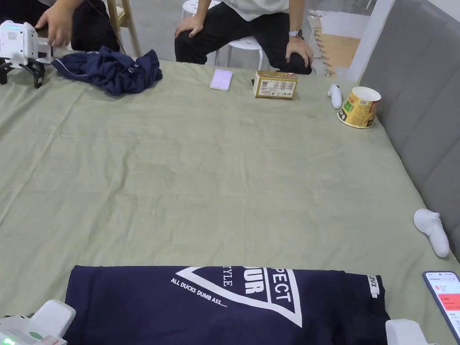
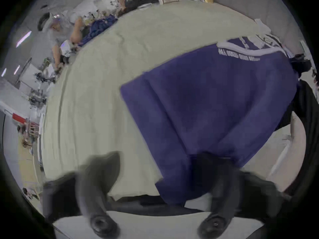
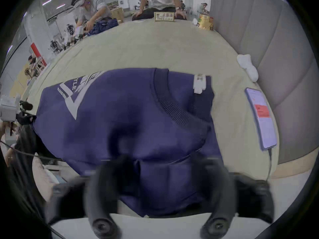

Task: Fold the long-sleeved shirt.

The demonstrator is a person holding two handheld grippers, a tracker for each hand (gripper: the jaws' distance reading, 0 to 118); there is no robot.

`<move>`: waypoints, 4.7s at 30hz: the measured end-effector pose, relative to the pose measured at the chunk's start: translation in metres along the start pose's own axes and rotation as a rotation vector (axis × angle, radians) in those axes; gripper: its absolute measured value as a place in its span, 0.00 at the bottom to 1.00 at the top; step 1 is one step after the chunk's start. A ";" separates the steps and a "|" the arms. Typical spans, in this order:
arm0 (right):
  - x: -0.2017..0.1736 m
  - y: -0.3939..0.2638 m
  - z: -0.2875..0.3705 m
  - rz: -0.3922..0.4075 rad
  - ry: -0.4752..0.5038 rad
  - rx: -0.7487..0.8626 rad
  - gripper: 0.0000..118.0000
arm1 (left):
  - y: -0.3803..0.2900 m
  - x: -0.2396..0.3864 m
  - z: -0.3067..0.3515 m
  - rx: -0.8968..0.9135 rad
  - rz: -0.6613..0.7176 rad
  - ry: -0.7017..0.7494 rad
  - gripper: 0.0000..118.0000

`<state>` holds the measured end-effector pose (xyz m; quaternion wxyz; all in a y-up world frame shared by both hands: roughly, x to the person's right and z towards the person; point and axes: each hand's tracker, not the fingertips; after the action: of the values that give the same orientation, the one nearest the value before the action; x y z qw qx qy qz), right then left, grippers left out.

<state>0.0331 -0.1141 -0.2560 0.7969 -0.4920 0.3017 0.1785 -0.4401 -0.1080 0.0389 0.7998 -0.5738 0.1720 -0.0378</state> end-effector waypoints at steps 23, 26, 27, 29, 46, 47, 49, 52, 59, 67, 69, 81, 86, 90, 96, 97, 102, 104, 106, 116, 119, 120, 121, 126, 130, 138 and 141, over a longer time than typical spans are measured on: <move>-0.151 0.113 0.080 0.017 -0.160 0.840 0.00 | 0.096 0.032 0.116 0.790 0.562 0.096 0.03; -0.154 0.115 0.086 0.032 -0.166 0.871 0.00 | 0.091 0.024 0.114 0.787 0.558 0.086 0.04; -0.156 0.115 0.088 0.034 -0.179 0.886 0.00 | 0.088 0.017 0.114 0.786 0.562 0.073 0.06; -0.157 0.117 0.092 0.034 -0.178 0.899 0.00 | 0.083 0.000 0.109 0.743 0.549 -0.014 0.38; -0.178 0.118 0.097 0.020 -0.005 0.865 0.00 | -0.016 -0.120 -0.095 -0.020 0.877 -0.977 0.91; -0.179 0.119 0.098 0.018 -0.002 0.858 0.00 | -0.015 -0.123 -0.095 0.034 0.865 -1.062 0.95; -0.179 0.121 0.099 -0.023 0.038 0.835 0.00 | -0.013 -0.116 -0.107 0.006 1.049 -1.148 0.94; -0.182 0.123 0.103 -0.023 0.053 0.842 0.00 | 0.004 -0.099 -0.101 0.061 0.841 -1.104 0.95; -0.180 0.126 0.107 -0.025 0.072 0.860 0.00 | 0.007 -0.097 -0.099 0.085 0.863 -0.974 0.17; -0.165 0.123 0.105 -0.065 0.060 0.846 0.00 | 0.003 -0.125 -0.101 0.101 0.930 -0.949 0.15; -0.162 0.122 0.105 -0.072 0.043 0.845 0.00 | 0.008 -0.146 -0.089 0.159 0.926 -0.932 0.15; -0.162 0.135 0.098 -0.079 0.051 0.839 0.00 | -0.020 -0.335 -0.004 0.239 1.052 -0.428 0.15; -0.168 0.138 0.091 -0.080 0.068 0.835 0.00 | -0.033 -0.356 0.021 0.234 1.034 -0.352 0.15; -0.170 0.137 0.084 -0.085 0.085 0.825 0.00 | -0.016 -0.313 0.033 0.225 0.968 -0.458 0.15; -0.166 0.131 0.082 -0.102 0.102 0.816 0.00 | 0.046 -0.184 0.032 0.155 0.747 -0.566 0.15; -0.165 0.130 0.083 -0.104 0.104 0.816 0.00 | 0.056 -0.164 0.026 0.151 0.729 -0.585 0.15; -0.156 0.122 0.088 -0.107 0.091 0.825 0.00 | 0.103 -0.048 -0.002 0.130 0.754 -0.709 0.14; -0.150 0.119 0.091 -0.104 0.081 0.822 0.00 | 0.114 -0.008 -0.022 0.052 0.785 -0.763 0.15; -0.145 0.116 0.094 -0.110 0.060 0.827 0.00 | 0.120 0.022 -0.040 0.041 0.789 -0.809 0.15; -0.134 0.111 0.094 -0.134 0.046 0.827 0.00 | 0.133 0.066 0.001 0.134 0.618 -1.000 0.93; -0.137 0.112 0.092 -0.138 0.052 0.827 0.00 | 0.119 0.024 0.038 0.276 0.633 -1.044 0.94; -0.138 0.113 0.091 -0.138 0.054 0.827 0.00 | 0.113 0.008 0.044 0.294 0.655 -1.015 0.94; -0.138 0.113 0.090 -0.138 0.059 0.826 0.00 | 0.107 -0.006 0.045 0.310 0.676 -0.972 0.94; -0.141 0.110 0.090 -0.136 0.071 0.828 0.00 | 0.075 -0.055 0.009 0.214 0.789 -0.846 0.85; -0.141 0.108 0.086 -0.147 0.074 0.817 0.00 | 0.060 -0.021 -0.037 0.064 0.771 -0.868 0.30; -0.133 0.098 0.091 -0.136 0.046 0.807 0.00 | 0.075 0.076 -0.083 -0.043 0.766 -1.056 0.16; -0.127 0.097 0.092 -0.149 0.034 0.806 0.00 | 0.098 0.114 -0.075 -0.072 0.645 -1.101 0.16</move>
<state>-0.0909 0.0138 -0.2074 0.9314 -0.1639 0.3243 -0.0207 -0.3705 -0.1719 -0.1001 0.7224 -0.4551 -0.0989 0.5111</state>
